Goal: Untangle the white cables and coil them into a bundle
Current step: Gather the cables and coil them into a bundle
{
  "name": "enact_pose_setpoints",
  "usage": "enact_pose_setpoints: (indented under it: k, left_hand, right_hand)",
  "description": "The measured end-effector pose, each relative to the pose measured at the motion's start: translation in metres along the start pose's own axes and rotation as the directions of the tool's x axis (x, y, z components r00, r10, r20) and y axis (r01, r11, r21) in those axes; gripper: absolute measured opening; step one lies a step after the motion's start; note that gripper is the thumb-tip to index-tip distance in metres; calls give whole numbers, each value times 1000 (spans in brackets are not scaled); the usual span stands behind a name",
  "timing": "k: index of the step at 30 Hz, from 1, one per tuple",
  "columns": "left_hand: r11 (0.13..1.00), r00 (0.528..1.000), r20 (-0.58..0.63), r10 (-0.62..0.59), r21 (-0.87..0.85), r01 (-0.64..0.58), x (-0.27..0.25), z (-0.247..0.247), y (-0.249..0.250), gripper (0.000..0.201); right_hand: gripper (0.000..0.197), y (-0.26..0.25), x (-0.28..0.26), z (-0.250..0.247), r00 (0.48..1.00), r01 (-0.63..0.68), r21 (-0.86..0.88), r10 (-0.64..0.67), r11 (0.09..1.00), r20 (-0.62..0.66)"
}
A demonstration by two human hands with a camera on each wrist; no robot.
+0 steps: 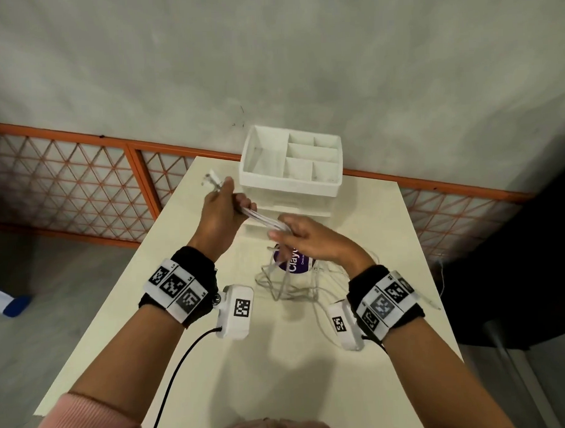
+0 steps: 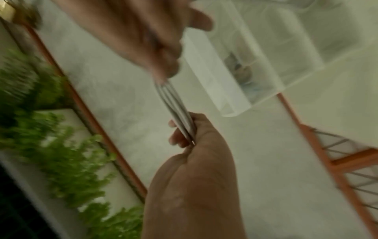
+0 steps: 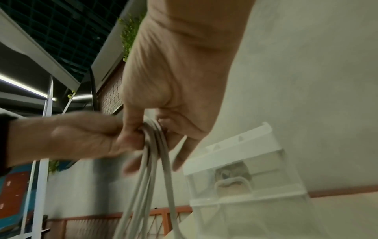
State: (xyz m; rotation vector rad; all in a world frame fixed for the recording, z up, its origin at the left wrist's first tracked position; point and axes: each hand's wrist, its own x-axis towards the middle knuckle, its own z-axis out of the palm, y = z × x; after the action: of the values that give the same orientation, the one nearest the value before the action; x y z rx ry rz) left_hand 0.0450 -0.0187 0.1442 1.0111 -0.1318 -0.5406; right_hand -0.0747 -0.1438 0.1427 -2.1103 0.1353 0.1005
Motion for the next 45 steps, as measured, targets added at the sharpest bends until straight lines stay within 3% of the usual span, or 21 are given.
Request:
enact_pose_setpoints:
  k: [4, 7, 8, 10, 12, 14, 17, 19, 21, 24, 28, 32, 35, 39, 45]
  left_hand:
    - [987, 979, -131, -154, 27, 159, 2, -29, -30, 20]
    - [927, 958, -142, -248, 254, 277, -6, -32, -45, 9]
    - [906, 957, -150, -249, 313, 285, -10, -33, -50, 14]
    - [865, 971, -129, -202, 441, 239, -16, -32, -53, 49]
    - [853, 997, -3, -78, 518, 68, -20, -24, -48, 41]
    - [835, 976, 203, -82, 549, -44, -28, -15, -38, 51]
    - [794, 912, 374, -168, 600, -100, -39, -10, -27, 69]
    - [788, 867, 448, -218, 605, -114, -43, -10, -30, 56]
    - [845, 859, 475, -190, 524, -103, -49, -8, -31, 42]
    - [907, 904, 424, -60, 401, -128, -49, -1, -22, 36]
    - [918, 923, 377, 77, 335, -214, -41, -1, -7, 36]
    - [873, 941, 323, 98, 426, -237, -41, -3, -13, 37]
    - [835, 953, 263, 150, 483, -265, -41, 0, -16, 37]
    - [789, 950, 224, 215, 534, -305, -36, -1, -9, 37]
    - [833, 961, 244, 133, 498, -242, -38, -9, -11, 40]
  right_hand:
    - [36, -14, 4, -2, 970, 78, -83, -94, 994, -223]
    - [41, -20, 9, 4, 939, 69, -177, -124, 982, -320]
    - [42, -20, 10, 4, 934, 59, -183, -119, 981, -336]
    - [43, -19, 10, 2, 937, 34, -176, -93, 984, -336]
    - [45, -19, 9, 1, 945, 16, -163, -68, 986, -320]
    - [46, -19, 10, 1, 950, -2, -143, -43, 990, -310]
    - [44, -22, 9, -4, 946, -18, -79, -9, 997, -324]
    - [42, -22, 9, -10, 930, -29, 8, 30, 1000, -365]
    - [41, -19, 6, -16, 917, -27, 157, 87, 987, -389]
    - [45, -8, 0, -17, 947, -6, 347, 117, 938, -301]
    - [61, 10, -12, -2, 980, -71, 349, 130, 934, -148]
    - [62, 11, -14, 12, 948, -12, 405, 139, 914, -285]
    - [67, 5, -13, 10, 970, -29, 460, 135, 887, -200]
    - [25, 10, -15, 9, 981, 10, 299, 49, 954, -188]
    - [28, 7, -14, 5, 909, 145, 342, 12, 929, -418]
